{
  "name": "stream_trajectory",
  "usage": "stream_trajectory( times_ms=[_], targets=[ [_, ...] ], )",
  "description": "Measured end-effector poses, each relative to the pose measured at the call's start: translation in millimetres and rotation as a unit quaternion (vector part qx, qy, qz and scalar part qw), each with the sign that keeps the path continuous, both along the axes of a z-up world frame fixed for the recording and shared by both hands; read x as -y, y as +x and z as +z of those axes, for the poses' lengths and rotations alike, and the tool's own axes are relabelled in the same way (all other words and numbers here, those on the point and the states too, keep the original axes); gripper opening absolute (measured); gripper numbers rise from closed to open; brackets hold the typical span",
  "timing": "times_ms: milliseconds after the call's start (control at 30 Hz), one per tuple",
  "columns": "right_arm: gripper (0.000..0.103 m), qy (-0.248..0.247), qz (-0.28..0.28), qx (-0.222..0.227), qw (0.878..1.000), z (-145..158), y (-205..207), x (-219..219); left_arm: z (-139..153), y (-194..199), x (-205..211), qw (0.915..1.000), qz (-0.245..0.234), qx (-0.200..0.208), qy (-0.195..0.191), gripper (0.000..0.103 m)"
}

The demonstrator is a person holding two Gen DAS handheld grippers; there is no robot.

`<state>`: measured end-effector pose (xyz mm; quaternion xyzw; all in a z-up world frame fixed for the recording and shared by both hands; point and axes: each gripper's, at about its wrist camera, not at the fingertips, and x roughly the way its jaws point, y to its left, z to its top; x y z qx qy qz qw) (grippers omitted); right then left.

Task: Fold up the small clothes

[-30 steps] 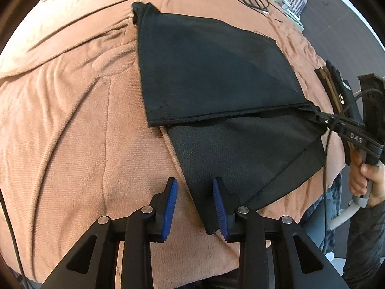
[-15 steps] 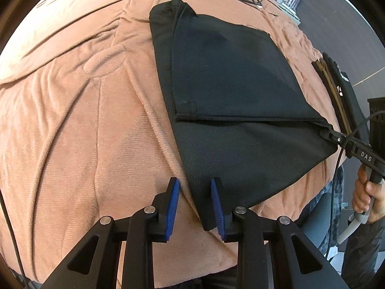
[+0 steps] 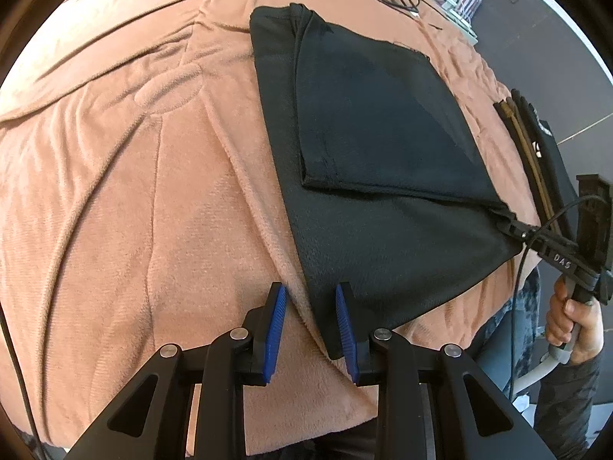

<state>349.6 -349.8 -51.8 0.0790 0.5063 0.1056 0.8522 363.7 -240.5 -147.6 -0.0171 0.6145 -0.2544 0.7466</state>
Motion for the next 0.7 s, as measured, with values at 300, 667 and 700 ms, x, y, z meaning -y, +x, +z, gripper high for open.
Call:
stream_trajectory(
  times_ms=[300, 667, 700],
  targets=[
    [0.066, -0.064, 0.02, 0.006, 0.998, 25.0, -8.2, -15.4, 2.2, 10.0, -8.6, 0.9997, 0.013, -0.002, -0.023, 0.029],
    [0.068, -0.123, 0.098, 0.0, 0.988, 26.9, 18.2, -81.9, -2.0, 19.4, -1.7, 0.9998, 0.01, 0.005, -0.018, 0.029],
    [0.07, -0.126, 0.104, 0.0, 0.987, 25.9, 22.0, -87.9, -1.1, 21.6, -2.0, 0.9998, 0.01, 0.007, -0.019, 0.029]
  ],
)
